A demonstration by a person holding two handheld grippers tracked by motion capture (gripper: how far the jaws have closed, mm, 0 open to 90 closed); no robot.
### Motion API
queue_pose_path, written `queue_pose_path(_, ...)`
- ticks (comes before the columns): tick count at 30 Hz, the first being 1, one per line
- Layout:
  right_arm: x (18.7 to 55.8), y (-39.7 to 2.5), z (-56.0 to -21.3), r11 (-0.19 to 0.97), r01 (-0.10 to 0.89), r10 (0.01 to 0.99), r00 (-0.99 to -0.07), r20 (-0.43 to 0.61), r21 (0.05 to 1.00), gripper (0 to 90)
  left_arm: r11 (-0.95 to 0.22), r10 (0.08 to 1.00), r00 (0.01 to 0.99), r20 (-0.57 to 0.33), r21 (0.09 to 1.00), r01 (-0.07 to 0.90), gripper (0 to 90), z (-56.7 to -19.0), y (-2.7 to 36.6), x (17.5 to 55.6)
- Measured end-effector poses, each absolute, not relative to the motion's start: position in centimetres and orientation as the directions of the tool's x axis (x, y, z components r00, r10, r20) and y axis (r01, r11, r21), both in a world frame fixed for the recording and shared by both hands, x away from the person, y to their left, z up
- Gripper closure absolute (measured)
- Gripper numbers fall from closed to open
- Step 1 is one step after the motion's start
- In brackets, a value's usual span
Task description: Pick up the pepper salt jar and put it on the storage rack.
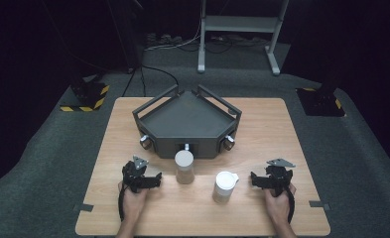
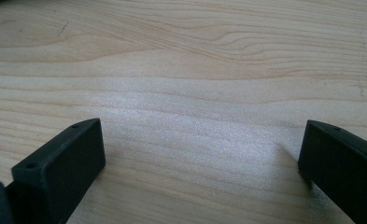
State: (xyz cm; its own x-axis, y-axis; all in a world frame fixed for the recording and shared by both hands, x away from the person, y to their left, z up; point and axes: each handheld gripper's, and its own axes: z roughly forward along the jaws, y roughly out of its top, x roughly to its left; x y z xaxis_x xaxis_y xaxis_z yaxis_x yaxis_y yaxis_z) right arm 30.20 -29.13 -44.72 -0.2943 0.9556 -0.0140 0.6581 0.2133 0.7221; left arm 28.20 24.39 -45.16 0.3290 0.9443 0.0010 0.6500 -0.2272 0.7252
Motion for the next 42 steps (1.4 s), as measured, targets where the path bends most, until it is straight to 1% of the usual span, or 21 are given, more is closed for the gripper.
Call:
queue_pose_path(12, 30.2, -29.1, -44.7, 0.212, 0.658, 0.956, -0.293, -0.015, 0.722, 0.0, -0.231, 0.944, 0.330, 0.004, 0.724, 0.650, 4.8, -45.1, 24.4, 28.2)
queue_pose_path(25, 30.2, -29.1, -44.7, 0.212, 0.658, 0.956, -0.293, -0.015, 0.723, 0.0, -0.266, 0.928, 0.373, 0.003, 0.707, 0.655, 1.2, -44.8, 24.9, 29.0)
queue_pose_path(28, 30.2, -29.1, -44.7, 0.212, 0.658, 0.956, -0.292, -0.015, 0.723, 0.0, -0.276, 0.927, 0.376, 0.010, 0.695, 0.663, 1.2, -44.5, 24.7, 29.2)
queue_pose_path(31, 30.2, -29.1, -44.7, 0.211, 0.658, 0.957, -0.291, -0.014, 0.723, 0.1, -0.289, 0.921, 0.389, 0.019, 0.702, 0.651, 2.0, -44.4, 24.6, 29.0)
queue_pose_path(33, 30.2, -29.1, -44.7, 0.211, 0.658, 0.957, -0.291, -0.014, 0.723, 0.1, -0.268, 0.921, 0.389, -0.005, 0.716, 0.644, 2.1, -44.5, 24.8, 28.7)
queue_pose_path(36, 30.2, -29.1, -44.7, 0.211, 0.658, 0.957, -0.291, -0.014, 0.723, 0.1, -0.263, 0.920, 0.392, -0.013, 0.722, 0.641, 2.2, -44.4, 24.8, 28.6)
queue_pose_path(39, 30.1, -29.1, -44.7, 0.211, 0.658, 0.957, -0.291, -0.015, 0.723, 0.1, -0.275, 0.916, 0.400, -0.009, 0.711, 0.647, 2.2, -44.2, 24.5, 28.6)
queue_pose_path(42, 30.1, -29.1, -44.7, 0.211, 0.658, 0.957, -0.291, -0.015, 0.723, 0.2, -0.258, 0.918, 0.395, -0.035, 0.703, 0.663, 2.1, -44.0, 24.6, 28.6)
